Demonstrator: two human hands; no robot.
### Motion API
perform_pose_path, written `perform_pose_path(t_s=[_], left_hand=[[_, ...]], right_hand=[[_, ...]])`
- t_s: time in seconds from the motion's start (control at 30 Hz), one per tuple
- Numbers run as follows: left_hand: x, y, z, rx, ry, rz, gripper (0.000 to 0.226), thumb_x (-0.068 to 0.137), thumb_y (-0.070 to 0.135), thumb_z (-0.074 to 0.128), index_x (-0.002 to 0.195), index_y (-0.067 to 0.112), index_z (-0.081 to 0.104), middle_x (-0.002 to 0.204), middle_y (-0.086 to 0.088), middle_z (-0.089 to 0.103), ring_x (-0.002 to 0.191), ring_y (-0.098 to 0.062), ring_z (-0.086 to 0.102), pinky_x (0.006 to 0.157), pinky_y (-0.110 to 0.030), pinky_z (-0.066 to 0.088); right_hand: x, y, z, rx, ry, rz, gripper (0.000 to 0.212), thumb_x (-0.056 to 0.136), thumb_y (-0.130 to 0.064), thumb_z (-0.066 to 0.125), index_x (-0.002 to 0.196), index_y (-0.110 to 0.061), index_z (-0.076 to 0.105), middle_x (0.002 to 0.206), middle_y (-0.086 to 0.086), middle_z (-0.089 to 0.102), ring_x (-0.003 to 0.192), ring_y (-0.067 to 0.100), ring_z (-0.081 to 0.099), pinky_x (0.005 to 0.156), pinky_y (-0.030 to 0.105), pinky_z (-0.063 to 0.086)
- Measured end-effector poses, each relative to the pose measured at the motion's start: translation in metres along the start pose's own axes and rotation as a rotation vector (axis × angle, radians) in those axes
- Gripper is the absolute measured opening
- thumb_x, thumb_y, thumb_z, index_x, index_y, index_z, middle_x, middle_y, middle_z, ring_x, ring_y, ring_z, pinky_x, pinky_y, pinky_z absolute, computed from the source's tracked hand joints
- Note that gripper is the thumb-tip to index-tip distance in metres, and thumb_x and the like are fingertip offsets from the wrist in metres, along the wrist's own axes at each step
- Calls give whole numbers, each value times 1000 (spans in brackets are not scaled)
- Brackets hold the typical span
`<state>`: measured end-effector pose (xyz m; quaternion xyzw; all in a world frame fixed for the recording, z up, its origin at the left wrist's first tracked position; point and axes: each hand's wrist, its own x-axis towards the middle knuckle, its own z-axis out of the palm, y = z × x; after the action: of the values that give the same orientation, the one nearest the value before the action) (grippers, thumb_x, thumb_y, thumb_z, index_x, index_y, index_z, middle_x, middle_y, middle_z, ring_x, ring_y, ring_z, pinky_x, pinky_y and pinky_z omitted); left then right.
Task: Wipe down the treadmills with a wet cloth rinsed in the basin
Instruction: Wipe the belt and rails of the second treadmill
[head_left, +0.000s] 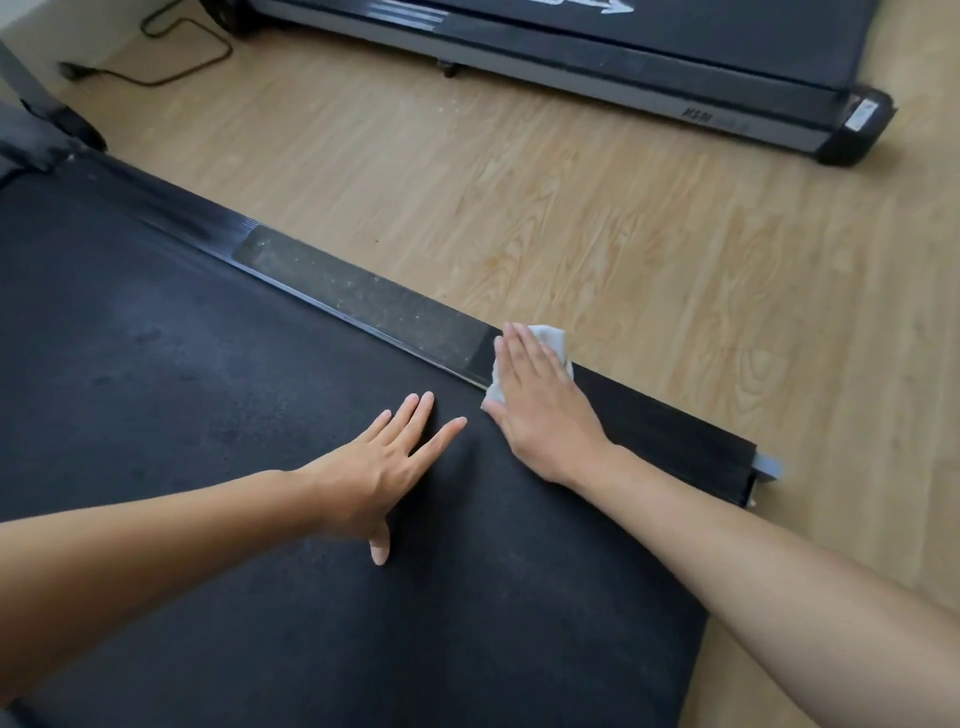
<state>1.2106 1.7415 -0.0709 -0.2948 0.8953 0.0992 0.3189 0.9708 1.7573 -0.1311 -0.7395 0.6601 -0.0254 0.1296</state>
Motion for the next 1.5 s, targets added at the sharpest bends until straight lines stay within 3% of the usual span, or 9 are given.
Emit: perform_pose_path(t_s=[0.2, 0.37, 0.57, 0.7, 0.97, 1.13, 1.23, 1.37, 1.5], left_hand=[[0, -10, 8, -48, -8, 50, 163, 62, 67, 86, 147, 28, -47, 162, -12, -42, 149, -31, -40, 130, -46, -2], [-1, -11, 7, -78, -3, 68, 162, 61, 57, 92, 152, 34, -40, 165, -14, -36, 151, -33, -36, 129, -47, -4], [-25, -11, 19, -91, 87, 88, 127, 87, 62, 70, 158, 30, -30, 165, 1, -39, 153, -19, -33, 130, -43, -5], [-72, -8, 48, -223, 16, -81, 91, 104, 63, 37, 158, 33, -29, 162, 7, -43, 150, -17, -38, 130, -49, -1], [-120, -14, 82, -193, -108, -113, 90, 100, 76, 20, 154, 32, -37, 157, 0, -51, 146, -22, -46, 126, -56, -9], [-114, -5, 104, -105, 107, -156, 103, 93, 83, 32, 164, 10, 18, 169, -27, 8, 155, -49, 14, 105, -73, 41], [-110, -3, 108, -82, 102, -183, 105, 90, 82, 42, 159, 4, 32, 166, -32, 18, 151, -51, 24, 96, -75, 47], [-108, -1, 110, -27, 79, -214, 105, 88, 81, 43, 159, 4, 33, 166, -33, 17, 151, -53, 24, 95, -78, 45], [-106, 2, 111, -11, 66, -220, 105, 88, 81, 39, 159, 3, 33, 166, -33, 17, 151, -53, 23, 95, -78, 45]], right_hand=[[-125, 89, 11, -43, 6, 156, 77, 108, -52, 13, 167, -7, -4, 176, 10, -11, 163, 23, -13, 133, 44, 6], [-175, 122, 15, 3, 58, 184, 76, 110, -52, 19, 164, 2, 20, 175, 14, 12, 164, 26, 7, 131, 41, 9], [-101, 71, 13, 73, 97, 81, 74, 108, -51, 15, 165, -5, 9, 176, 7, 0, 163, 17, -7, 128, 26, -14], [-11, 7, 14, 223, 92, -83, 64, 115, -34, 31, 165, 0, 11, 175, 13, -1, 163, 22, -7, 133, 43, 2], [119, -71, 8, 348, 100, -158, 53, 114, -18, 38, 160, 5, 28, 172, 23, 18, 163, 34, 6, 133, 45, 6], [45, -12, -3, 229, 127, -254, 77, 99, 15, 39, 168, -8, 15, 177, 5, 5, 163, 16, 0, 130, 26, 10], [-4, 18, -12, 230, 113, -233, 83, 95, 20, 42, 168, -15, 21, 176, -2, 14, 162, 8, 10, 123, 9, 5], [-58, 44, -11, 228, 116, -265, 70, 101, 8, 52, 165, -13, 32, 173, 0, 28, 160, 13, 25, 125, 41, 37], [-49, 34, -14, 343, 107, -118, 61, 112, -15, 44, 168, -11, 19, 176, 3, 15, 161, 13, 17, 128, 43, 29]])
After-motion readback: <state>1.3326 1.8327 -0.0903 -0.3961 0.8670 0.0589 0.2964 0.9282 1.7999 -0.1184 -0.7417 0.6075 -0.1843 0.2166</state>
